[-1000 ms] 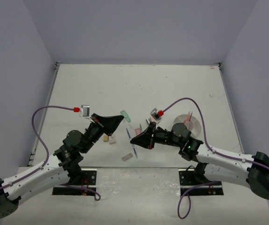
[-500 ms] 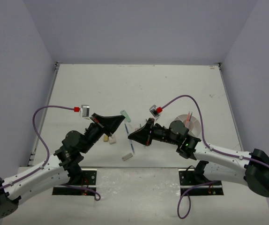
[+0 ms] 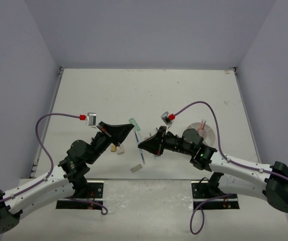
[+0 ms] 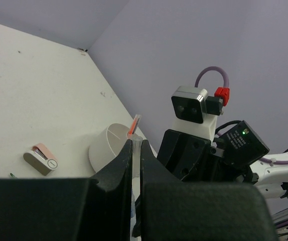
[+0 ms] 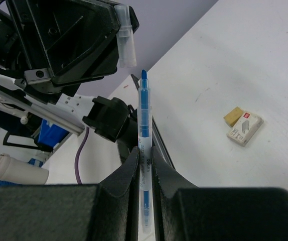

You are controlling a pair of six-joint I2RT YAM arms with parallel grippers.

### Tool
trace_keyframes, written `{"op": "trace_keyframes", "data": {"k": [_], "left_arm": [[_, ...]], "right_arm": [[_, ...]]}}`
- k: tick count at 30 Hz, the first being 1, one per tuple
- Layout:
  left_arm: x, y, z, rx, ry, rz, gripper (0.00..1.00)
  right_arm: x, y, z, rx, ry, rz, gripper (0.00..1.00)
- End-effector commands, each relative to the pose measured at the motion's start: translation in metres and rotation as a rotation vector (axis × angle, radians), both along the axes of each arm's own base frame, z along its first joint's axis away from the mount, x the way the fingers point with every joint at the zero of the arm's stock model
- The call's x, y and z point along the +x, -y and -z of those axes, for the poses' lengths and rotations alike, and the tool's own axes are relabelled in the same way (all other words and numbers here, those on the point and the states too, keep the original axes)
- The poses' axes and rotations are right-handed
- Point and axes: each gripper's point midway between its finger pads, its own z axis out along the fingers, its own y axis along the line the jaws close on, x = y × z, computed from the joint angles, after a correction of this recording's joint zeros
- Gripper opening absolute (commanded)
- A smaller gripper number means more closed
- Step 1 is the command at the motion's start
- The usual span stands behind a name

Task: Sort the stationery into containers
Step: Close the pen cap on the pen.

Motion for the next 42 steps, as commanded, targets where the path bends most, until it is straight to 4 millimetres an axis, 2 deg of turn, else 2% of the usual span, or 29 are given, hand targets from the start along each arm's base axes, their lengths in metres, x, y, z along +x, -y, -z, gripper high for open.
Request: {"op": "trace_keyframes", "data": {"k": [1,14,23,31,37,42], "left_arm": [[0.002,-0.002,-0.005,-0.009,0.031,-0.014,0.00],[0.002,0.002,-0.002,-0.009,0.021,-0.002,0.00],[0.003,0.004,0.003,0.000,0.008,0.001,0.00],[0.003,0.011,0.001,0.008,-0.063,0.029,0.00],[0.003,0.014,0.006,0.006,-0.155,0.033,0.00],[0.002,0.016,0.007,0.002,-0.159,0.048,0.00]], "right_arm": [[0.004,0.002,-0.033,0.063,0.058,0.030,0.00],[0.007,0.002,-0.042,0.058,0.070,0.046,0.00],[0.006,0.001,-0.055,0.077,0.082,0.037,0.00],[0.024,0.000,-0.060,0.048,0.148,0.111,0.00],[0.033,0.000,-0.082,0.063,0.190,0.154,0.00],[0.036,-0.003,-0.099,0.067,0.220,0.156,0.00]]}}
